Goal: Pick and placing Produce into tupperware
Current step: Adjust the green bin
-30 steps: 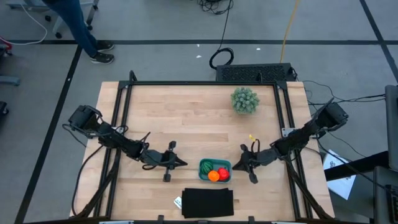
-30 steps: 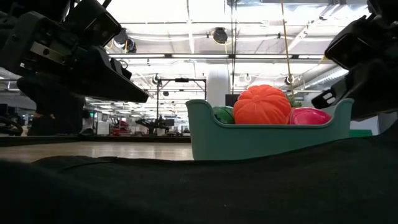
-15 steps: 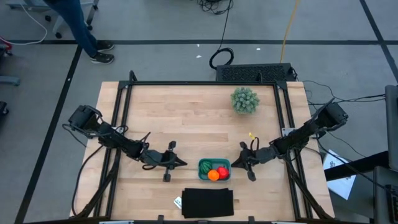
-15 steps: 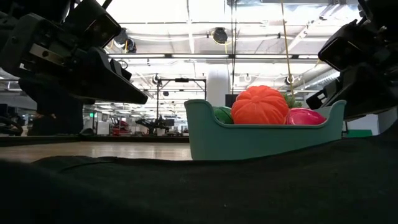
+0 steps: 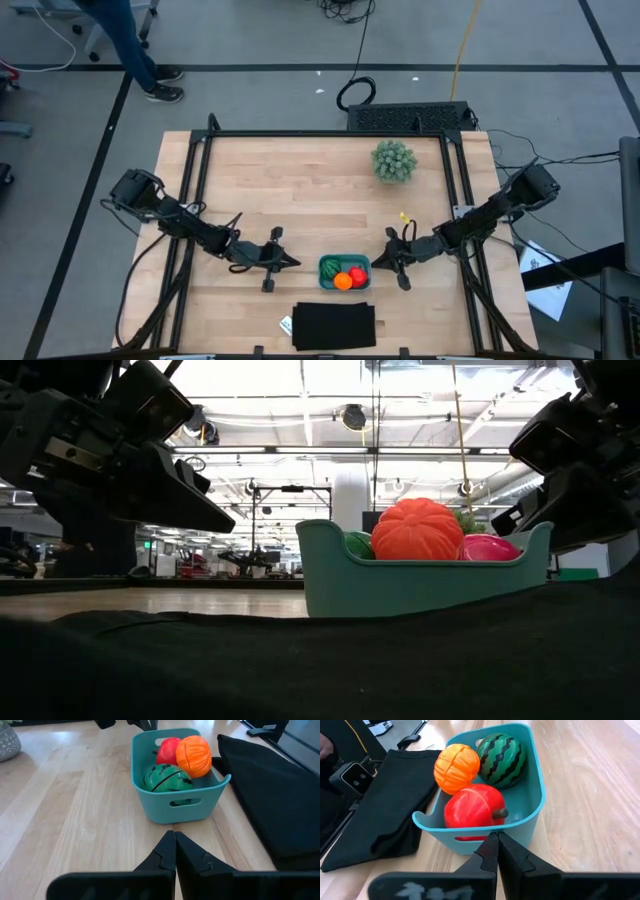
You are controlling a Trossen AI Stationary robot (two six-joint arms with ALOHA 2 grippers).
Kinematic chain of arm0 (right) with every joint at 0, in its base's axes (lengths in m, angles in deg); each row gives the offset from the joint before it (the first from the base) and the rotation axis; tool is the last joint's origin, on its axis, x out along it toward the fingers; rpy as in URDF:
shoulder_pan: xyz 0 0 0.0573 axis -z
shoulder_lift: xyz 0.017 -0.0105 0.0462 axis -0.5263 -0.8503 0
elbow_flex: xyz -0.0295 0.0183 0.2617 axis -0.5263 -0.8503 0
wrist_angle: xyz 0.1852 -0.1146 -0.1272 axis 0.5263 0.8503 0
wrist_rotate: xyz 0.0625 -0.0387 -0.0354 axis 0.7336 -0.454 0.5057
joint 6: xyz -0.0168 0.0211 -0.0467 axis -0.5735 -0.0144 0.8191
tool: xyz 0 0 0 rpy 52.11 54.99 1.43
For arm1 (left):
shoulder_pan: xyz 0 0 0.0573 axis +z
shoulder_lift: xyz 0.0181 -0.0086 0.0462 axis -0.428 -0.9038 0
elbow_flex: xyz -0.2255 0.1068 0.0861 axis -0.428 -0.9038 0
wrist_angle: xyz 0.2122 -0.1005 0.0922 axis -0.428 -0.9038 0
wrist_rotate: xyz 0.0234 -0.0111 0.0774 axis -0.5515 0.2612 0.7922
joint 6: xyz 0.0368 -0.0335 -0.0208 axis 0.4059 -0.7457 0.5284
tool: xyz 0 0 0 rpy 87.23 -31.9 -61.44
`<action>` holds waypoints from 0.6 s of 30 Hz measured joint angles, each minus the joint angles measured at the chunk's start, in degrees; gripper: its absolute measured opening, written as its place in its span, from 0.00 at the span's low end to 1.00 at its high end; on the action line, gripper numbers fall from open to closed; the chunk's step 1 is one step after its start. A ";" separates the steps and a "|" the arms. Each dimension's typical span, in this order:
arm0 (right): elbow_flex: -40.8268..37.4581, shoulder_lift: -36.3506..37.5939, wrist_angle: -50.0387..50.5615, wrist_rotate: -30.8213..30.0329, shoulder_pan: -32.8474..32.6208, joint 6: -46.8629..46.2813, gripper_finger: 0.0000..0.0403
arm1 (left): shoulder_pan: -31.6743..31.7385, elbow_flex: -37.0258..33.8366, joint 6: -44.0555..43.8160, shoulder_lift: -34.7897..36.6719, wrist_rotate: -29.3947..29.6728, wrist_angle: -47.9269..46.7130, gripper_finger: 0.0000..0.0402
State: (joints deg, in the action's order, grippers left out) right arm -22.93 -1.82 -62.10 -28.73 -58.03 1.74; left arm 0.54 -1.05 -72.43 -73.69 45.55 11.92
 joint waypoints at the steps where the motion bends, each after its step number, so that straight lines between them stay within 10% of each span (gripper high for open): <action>1: 0.00 0.02 0.00 -0.01 -0.03 -0.02 0.00 | 0.00 0.00 0.16 0.00 -0.01 0.00 0.00; 18: -0.04 1.02 6.62 -4.05 -0.05 -2.00 0.00 | 0.00 0.00 -0.73 0.00 -0.47 0.24 0.00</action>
State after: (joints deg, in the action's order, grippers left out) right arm -22.97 -0.80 -55.48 -32.78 -58.08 -0.26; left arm 0.54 -1.05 -73.17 -73.69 45.08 12.16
